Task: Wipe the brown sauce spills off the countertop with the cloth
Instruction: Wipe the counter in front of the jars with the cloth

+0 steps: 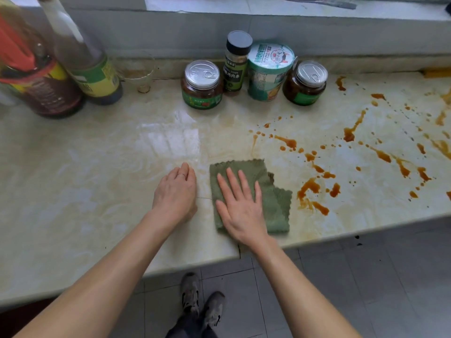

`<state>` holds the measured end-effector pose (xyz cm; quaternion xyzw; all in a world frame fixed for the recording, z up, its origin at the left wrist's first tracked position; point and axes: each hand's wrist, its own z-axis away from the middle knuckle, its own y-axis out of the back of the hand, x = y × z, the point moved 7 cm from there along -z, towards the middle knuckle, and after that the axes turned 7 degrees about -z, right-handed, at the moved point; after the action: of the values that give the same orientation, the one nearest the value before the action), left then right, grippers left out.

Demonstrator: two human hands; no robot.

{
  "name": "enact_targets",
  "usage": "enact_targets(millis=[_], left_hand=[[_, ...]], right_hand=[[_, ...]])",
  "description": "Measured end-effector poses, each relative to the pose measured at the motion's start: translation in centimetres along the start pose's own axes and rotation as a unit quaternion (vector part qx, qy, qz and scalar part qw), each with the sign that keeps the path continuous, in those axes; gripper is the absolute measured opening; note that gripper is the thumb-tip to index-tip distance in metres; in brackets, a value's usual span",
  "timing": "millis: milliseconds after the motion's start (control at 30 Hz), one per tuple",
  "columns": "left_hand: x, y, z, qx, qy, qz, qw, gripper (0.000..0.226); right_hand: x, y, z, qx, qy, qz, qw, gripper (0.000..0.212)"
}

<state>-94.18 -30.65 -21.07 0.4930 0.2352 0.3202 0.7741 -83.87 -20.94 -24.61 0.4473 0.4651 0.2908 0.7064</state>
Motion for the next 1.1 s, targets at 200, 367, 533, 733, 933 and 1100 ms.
enact_targets(millis=[200, 367, 533, 733, 933, 1100], left_hand=[[0.7, 3.1, -1.5, 0.038, -0.011, 0.056, 0.998, 0.039], [1.7, 3.2, -4.2, 0.043, -0.054, 0.091, 0.993, 0.061], [2.4, 3.6, -6.1, 0.029, -0.063, 0.078, 0.995, 0.061], [2.6, 3.2, -6.6, -0.002, -0.079, 0.028, 0.996, 0.064], [2.2, 2.8, -7.0, -0.005, -0.099, 0.012, 0.995, 0.067], [1.8, 2.7, -7.3, -0.020, -0.111, 0.031, 0.993, 0.065]], right_hand=[[1.2, 1.8, -6.5, 0.006, -0.059, -0.015, 0.998, 0.060], [-0.4, 0.0, -1.9, 0.017, -0.033, 0.017, 0.999, 0.063], [1.7, 2.5, -10.5, 0.022, -0.089, -0.002, 0.996, 0.060], [-0.1, 1.5, -7.3, 0.077, -0.069, 0.007, 0.995, 0.060], [2.1, 4.2, -16.7, 0.059, -0.091, -0.009, 0.994, 0.058], [4.2, 5.5, -17.5, 0.092, -0.172, -0.035, 0.980, 0.060]])
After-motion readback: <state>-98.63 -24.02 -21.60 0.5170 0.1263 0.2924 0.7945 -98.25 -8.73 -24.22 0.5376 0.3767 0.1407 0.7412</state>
